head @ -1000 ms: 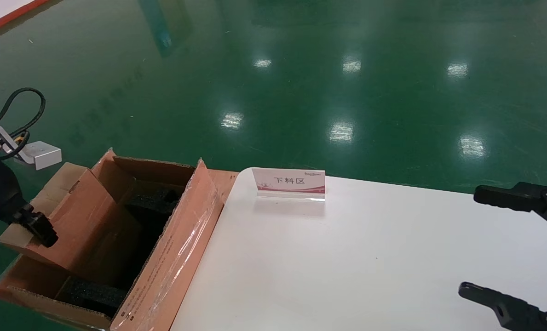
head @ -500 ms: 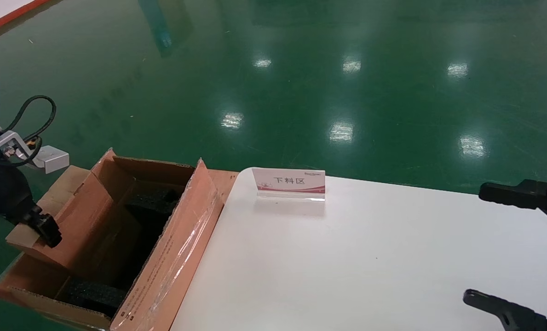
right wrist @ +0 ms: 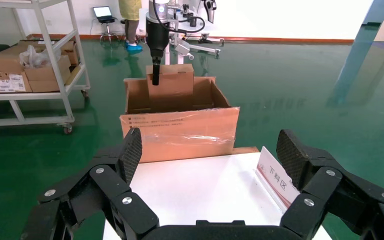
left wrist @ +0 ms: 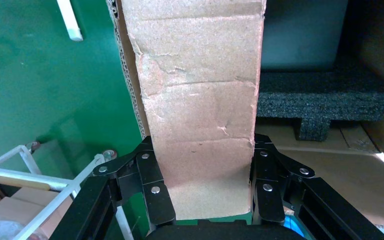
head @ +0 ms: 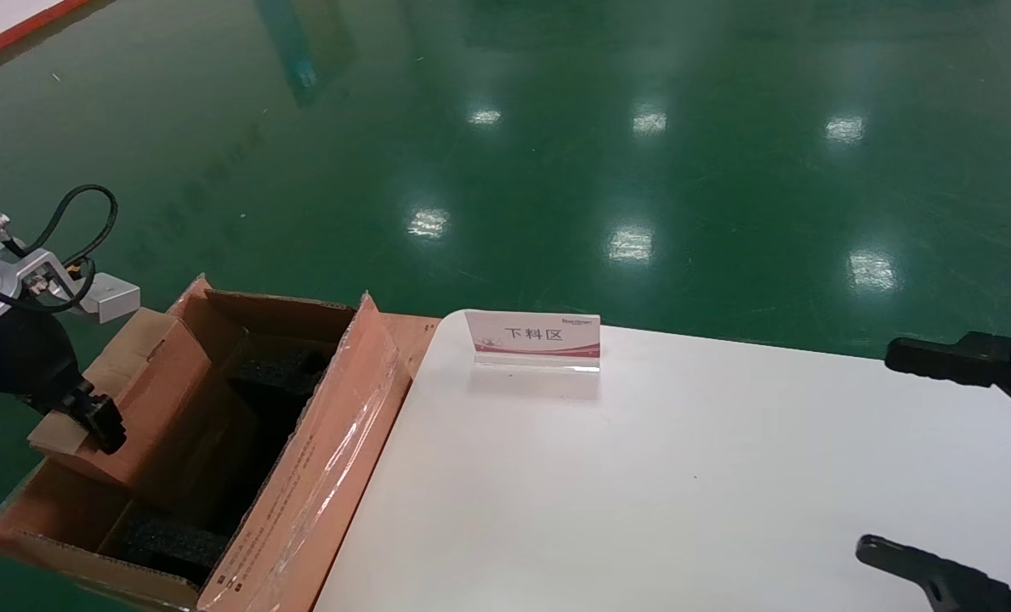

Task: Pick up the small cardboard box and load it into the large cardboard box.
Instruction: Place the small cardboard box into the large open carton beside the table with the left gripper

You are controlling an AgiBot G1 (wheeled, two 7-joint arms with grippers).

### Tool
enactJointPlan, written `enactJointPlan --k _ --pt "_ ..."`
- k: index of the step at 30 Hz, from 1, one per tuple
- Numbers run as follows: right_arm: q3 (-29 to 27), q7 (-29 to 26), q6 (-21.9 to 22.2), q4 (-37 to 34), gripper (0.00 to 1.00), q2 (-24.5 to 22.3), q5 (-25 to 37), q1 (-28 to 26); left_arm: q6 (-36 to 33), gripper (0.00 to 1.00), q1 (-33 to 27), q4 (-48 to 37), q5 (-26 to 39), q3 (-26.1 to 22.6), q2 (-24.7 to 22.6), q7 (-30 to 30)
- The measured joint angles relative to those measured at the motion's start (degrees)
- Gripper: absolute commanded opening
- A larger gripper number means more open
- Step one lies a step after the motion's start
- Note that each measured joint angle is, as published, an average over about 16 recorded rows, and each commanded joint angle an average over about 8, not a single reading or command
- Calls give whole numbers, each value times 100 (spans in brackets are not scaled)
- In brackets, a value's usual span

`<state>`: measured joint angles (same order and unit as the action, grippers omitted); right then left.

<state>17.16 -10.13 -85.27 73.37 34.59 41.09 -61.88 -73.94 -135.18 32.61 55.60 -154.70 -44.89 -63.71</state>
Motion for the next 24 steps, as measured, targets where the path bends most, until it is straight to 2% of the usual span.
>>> enactJointPlan --k 24 --pt "7 3 3 0 100 -3 -5 -2 -170 0 825 -1120 -299 174 -199 455"
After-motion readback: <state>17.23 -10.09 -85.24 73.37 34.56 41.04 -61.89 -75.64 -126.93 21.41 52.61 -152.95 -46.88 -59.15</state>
